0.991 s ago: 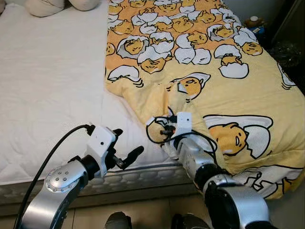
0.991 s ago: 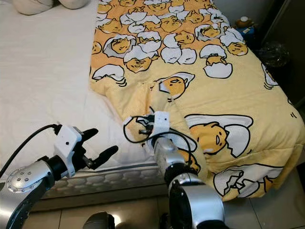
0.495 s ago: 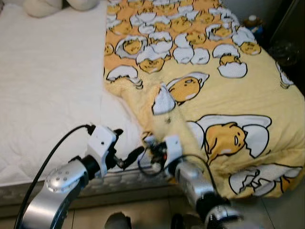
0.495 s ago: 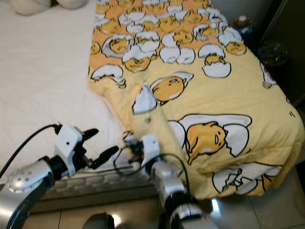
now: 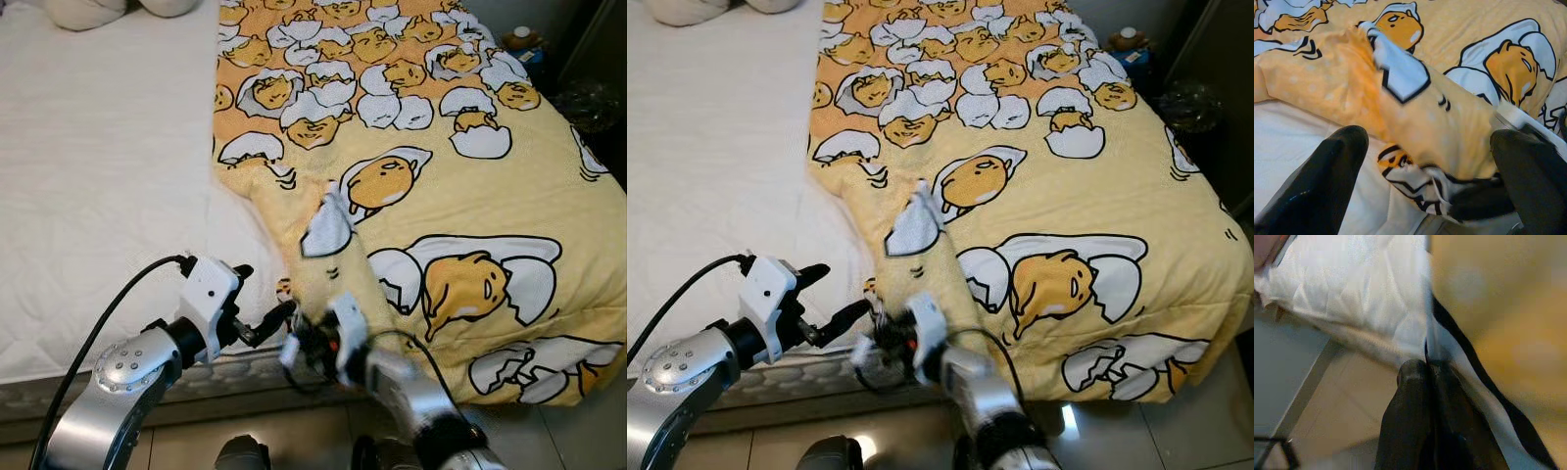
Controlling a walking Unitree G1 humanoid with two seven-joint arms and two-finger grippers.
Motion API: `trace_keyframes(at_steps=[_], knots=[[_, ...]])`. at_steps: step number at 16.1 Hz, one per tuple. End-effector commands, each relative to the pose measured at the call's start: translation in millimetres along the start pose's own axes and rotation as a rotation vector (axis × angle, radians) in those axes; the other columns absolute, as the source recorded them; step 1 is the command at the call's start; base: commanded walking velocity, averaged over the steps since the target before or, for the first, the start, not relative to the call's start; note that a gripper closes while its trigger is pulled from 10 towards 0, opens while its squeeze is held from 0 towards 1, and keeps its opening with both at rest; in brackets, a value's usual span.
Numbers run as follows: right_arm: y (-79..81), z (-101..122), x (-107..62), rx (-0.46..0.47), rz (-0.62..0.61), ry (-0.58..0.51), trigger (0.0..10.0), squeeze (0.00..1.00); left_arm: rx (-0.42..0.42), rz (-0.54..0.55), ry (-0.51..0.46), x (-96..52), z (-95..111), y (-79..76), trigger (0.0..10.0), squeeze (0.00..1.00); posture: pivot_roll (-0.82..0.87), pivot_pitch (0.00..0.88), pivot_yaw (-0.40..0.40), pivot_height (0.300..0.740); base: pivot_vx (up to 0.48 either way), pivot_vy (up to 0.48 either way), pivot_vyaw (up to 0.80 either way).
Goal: Clean up the room
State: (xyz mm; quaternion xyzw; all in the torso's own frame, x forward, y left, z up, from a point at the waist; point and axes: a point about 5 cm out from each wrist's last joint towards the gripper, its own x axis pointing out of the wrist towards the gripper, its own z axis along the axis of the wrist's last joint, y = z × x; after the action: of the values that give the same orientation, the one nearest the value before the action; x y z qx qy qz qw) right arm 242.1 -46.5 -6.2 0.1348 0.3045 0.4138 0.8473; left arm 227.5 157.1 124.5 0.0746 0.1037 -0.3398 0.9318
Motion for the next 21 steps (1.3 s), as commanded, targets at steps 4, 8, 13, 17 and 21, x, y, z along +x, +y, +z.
trace_keyframes(at_steps=[4,8,13,17,21], knots=[[15.7,-18,5.2,0.046,0.015,0.013,0.0,0.00,0.033,0.030,0.006,0.7,0,6.5,10.0,0.00,0.18,0.125,0.042,0.740,0.000,0.000,0.00],[7.9,-11,3.4,0.050,-0.057,-0.016,0.0,0.00,0.030,0.028,0.002,1.3,0,6.2,10.0,0.00,0.18,0.126,0.042,0.740,0.000,0.074,0.00],[4.1,-14,3.7,0.060,-0.092,-0.009,0.0,0.00,0.019,0.014,-0.007,1.9,0,5.0,10.0,0.00,0.18,0.124,0.040,0.740,0.000,0.470,0.00],[-5.5,-20,-2.3,0.055,-0.146,0.007,0.0,0.00,0.011,0.013,-0.011,2.0,0,5.0,10.0,0.00,0.18,0.125,0.041,0.740,0.000,0.360,0.00],[-15.1,-44,-13.4,0.023,-0.184,0.103,0.0,0.00,0.015,0.005,-0.011,2.6,0,3.9,10.0,0.00,0.18,0.127,0.041,0.740,0.000,0.000,0.00]])
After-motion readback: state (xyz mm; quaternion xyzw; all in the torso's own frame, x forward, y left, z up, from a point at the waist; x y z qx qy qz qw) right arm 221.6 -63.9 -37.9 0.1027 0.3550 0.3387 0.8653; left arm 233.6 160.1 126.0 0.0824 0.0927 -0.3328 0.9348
